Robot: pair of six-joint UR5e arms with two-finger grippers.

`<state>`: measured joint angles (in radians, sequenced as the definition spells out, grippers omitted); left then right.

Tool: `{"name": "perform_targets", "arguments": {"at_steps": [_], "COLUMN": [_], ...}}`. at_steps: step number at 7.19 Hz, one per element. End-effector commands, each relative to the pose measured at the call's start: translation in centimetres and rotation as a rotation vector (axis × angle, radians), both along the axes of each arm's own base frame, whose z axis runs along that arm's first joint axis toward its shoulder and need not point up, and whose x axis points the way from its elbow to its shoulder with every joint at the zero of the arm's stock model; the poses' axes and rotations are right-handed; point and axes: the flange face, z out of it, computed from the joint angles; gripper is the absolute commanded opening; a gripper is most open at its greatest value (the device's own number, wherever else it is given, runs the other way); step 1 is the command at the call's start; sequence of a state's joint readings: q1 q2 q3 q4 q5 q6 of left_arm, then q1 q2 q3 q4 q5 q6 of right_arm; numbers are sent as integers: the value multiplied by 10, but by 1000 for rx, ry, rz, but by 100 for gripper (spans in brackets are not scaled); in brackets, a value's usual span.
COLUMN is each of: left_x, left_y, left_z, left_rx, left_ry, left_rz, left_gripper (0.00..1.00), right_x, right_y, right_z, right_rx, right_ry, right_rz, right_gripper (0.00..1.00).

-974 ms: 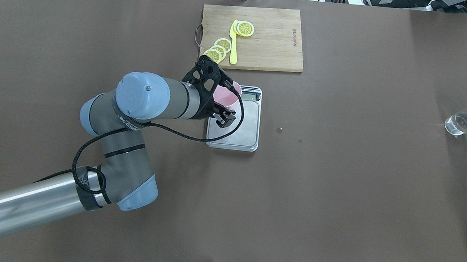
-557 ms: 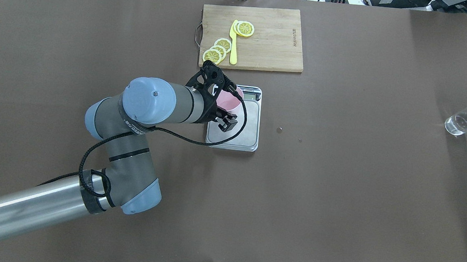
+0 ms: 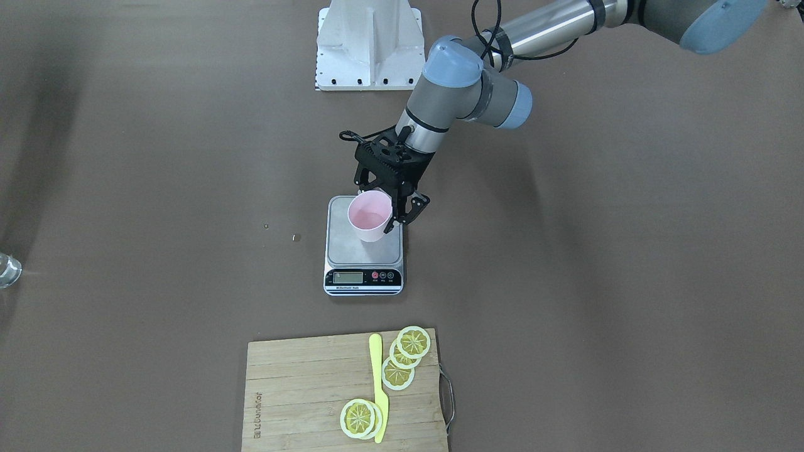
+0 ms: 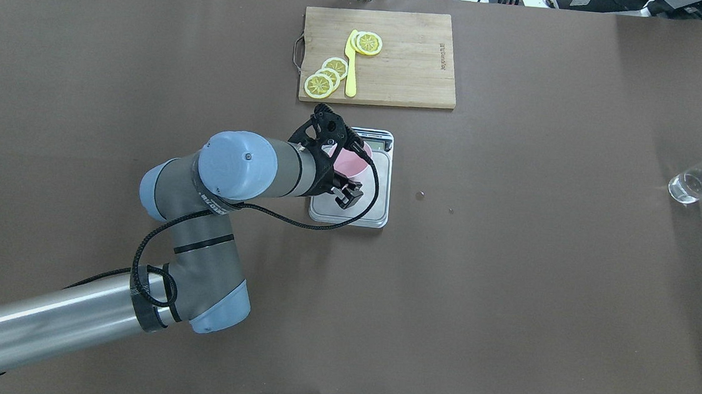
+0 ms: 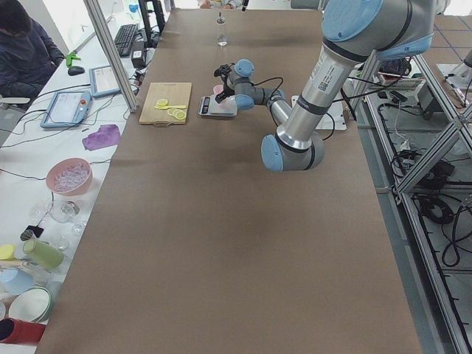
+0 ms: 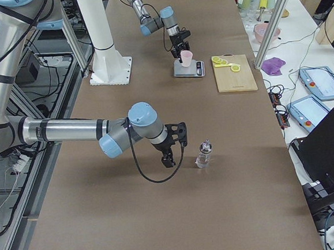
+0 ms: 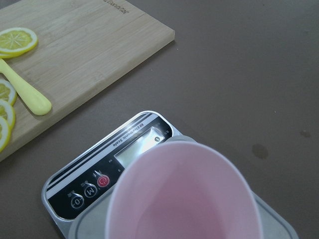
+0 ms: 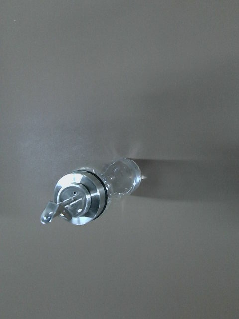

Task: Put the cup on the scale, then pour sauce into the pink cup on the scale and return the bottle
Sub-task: 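Lower the pink cup onto the scale and open the left gripper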

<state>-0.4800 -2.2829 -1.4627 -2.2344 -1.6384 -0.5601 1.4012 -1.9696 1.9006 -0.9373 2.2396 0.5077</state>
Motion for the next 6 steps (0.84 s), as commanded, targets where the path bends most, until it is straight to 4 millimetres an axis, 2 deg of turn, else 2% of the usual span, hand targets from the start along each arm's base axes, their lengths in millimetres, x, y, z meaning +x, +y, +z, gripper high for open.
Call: {"name": "perform_targets", "arguments": {"at_steps": [1,3,4,6], "left_x": [6,9,11,12], "left_y": [-1,-1,2,4], "left_z": [0,2,2,0], "left_rx": [-7,-10,-11,-11], "left_ry": [-4,-10,-9,-2], "left_rz": [1,3,7,11], "left_gripper": [5,7,14,77], "right_x": [0,0,0,0], "right_y": [0,0,0,0], "right_z": [0,0,0,0], "right_rx": [0,0,0,0], "right_ry": [0,0,0,-1], "right_rz": [-1,1,1,-1], "right_gripper": [100,100,100,100]}}
